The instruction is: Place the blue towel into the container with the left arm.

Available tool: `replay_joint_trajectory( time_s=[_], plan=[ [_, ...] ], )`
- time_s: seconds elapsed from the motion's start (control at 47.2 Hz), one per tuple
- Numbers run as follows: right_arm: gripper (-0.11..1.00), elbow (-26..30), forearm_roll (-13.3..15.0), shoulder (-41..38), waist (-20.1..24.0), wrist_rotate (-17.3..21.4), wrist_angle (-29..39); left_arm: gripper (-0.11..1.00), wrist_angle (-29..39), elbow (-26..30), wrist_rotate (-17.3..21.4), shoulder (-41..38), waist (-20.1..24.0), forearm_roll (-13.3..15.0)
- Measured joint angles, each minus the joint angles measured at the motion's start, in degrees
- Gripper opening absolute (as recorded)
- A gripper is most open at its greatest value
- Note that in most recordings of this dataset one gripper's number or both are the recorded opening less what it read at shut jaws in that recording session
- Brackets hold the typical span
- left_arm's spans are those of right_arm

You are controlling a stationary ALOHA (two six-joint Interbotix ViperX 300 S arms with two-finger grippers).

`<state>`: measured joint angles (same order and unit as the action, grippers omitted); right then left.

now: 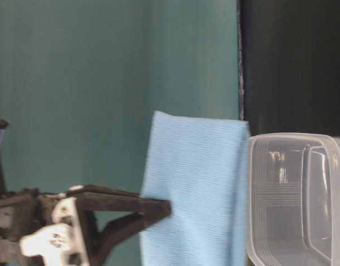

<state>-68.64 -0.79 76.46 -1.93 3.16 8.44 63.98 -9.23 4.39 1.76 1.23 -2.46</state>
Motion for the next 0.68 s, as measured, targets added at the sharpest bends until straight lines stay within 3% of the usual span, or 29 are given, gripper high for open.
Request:
replay_joint_trajectory(
  time_s=[0.169,0.677],
  plan=[
    [0.77,0.0,-0.1,0.0,0.0,0.0,0.1,0.06,-2.7,-2.8,-0.1,0.0,0.3,0.1],
    [0.77,0.0,-0.1,0.0,0.0,0.0,-0.4,0.06,-4.9,-4.5,-0.4,0.0,1.7,0.1]
  ],
)
